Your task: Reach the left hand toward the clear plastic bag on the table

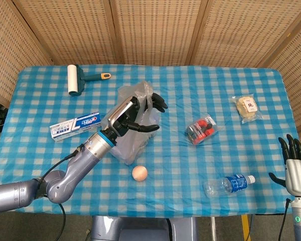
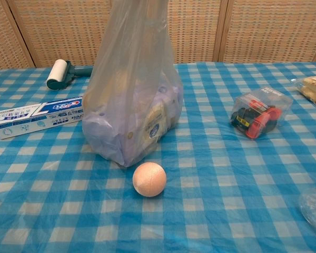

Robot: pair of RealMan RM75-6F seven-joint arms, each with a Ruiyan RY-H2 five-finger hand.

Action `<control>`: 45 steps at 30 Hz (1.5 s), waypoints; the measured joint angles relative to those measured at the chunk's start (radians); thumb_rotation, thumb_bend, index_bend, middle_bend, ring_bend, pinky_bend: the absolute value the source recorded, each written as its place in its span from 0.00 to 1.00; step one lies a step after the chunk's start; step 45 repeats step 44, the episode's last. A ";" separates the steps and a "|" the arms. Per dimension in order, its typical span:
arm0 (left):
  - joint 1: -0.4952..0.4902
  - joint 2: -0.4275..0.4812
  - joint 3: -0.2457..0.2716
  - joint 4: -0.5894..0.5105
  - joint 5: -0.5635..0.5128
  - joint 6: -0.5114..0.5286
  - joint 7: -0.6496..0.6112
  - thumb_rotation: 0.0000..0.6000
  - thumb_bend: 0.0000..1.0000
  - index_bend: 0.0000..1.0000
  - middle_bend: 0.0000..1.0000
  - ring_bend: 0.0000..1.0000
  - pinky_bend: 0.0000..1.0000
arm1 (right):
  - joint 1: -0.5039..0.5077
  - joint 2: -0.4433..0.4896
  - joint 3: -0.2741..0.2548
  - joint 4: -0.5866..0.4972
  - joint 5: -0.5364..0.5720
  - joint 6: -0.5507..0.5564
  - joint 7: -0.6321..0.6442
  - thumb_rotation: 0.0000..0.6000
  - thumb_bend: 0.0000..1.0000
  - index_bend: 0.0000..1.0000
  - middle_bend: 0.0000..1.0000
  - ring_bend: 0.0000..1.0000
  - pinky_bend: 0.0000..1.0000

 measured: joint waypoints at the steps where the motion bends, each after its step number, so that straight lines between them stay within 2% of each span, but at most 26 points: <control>1: -0.003 -0.004 -0.001 0.003 -0.019 0.003 0.010 1.00 0.00 0.73 0.67 0.59 0.51 | 0.000 0.000 0.000 0.000 0.001 -0.001 0.000 1.00 0.00 0.00 0.00 0.00 0.00; 4: -0.012 -0.009 -0.007 0.007 -0.085 0.002 0.038 1.00 0.00 0.83 0.74 0.68 0.78 | 0.001 0.001 -0.001 -0.001 0.001 -0.002 -0.001 1.00 0.00 0.00 0.00 0.00 0.00; 7: -0.014 -0.006 -0.017 0.007 -0.129 -0.018 0.047 1.00 0.00 0.89 0.79 0.74 0.94 | 0.002 -0.001 -0.002 0.000 -0.001 -0.003 -0.003 1.00 0.00 0.00 0.00 0.00 0.00; 12: -0.011 0.018 -0.030 0.005 -0.157 -0.092 0.042 1.00 0.00 1.00 0.92 0.87 1.00 | 0.003 -0.003 -0.004 -0.002 -0.002 -0.002 -0.008 1.00 0.00 0.00 0.00 0.00 0.00; 14: -0.009 0.028 -0.035 0.002 -0.177 -0.107 0.048 1.00 0.05 1.00 0.98 0.92 1.00 | 0.002 -0.003 -0.005 -0.002 -0.003 -0.001 -0.008 1.00 0.00 0.00 0.00 0.00 0.00; 15: -0.008 0.032 -0.038 -0.001 -0.182 -0.106 0.053 1.00 0.14 1.00 0.99 0.94 1.00 | 0.002 -0.003 -0.005 -0.003 -0.003 0.000 -0.008 1.00 0.00 0.00 0.00 0.00 0.00; 17: -0.006 0.037 -0.039 -0.004 -0.188 -0.103 0.066 1.00 0.37 1.00 1.00 0.96 1.00 | 0.002 -0.003 -0.005 -0.003 -0.003 0.001 -0.007 1.00 0.00 0.00 0.00 0.00 0.00; 20: -0.003 0.047 -0.039 -0.008 -0.200 -0.099 0.091 1.00 0.81 1.00 1.00 0.98 1.00 | 0.002 -0.002 -0.005 -0.004 -0.004 0.001 -0.006 1.00 0.00 0.00 0.00 0.00 0.00; 22: -0.003 0.052 -0.038 -0.012 -0.206 -0.091 0.111 1.00 0.96 1.00 1.00 0.98 1.00 | 0.002 -0.002 -0.006 -0.004 -0.004 -0.001 -0.005 1.00 0.00 0.00 0.00 0.00 0.00; 23: -0.004 0.055 -0.038 -0.015 -0.208 -0.079 0.128 1.00 0.98 1.00 1.00 0.98 1.00 | 0.003 -0.002 -0.006 -0.004 -0.004 -0.002 -0.006 1.00 0.00 0.00 0.00 0.00 0.00; 28: -0.010 0.057 -0.044 -0.048 -0.218 0.023 0.217 1.00 1.00 1.00 1.00 0.98 1.00 | 0.002 0.000 -0.005 -0.007 -0.004 0.001 -0.003 1.00 0.00 0.00 0.00 0.00 0.00; 32: -0.023 0.065 -0.072 -0.092 -0.242 0.097 0.295 1.00 1.00 1.00 1.00 0.98 1.00 | 0.002 0.001 -0.005 -0.008 -0.004 0.001 -0.001 1.00 0.00 0.00 0.00 0.00 0.00; 38: -0.050 0.090 -0.146 -0.140 -0.283 0.146 0.347 1.00 1.00 1.00 1.00 0.98 1.00 | 0.001 0.004 -0.003 -0.011 -0.001 0.002 0.002 1.00 0.00 0.00 0.00 0.00 0.00; 45: -0.085 0.112 -0.206 -0.176 -0.354 0.169 0.374 1.00 1.00 1.00 1.00 0.98 1.00 | 0.003 0.004 0.000 -0.008 0.007 -0.002 0.002 1.00 0.00 0.00 0.00 0.00 0.00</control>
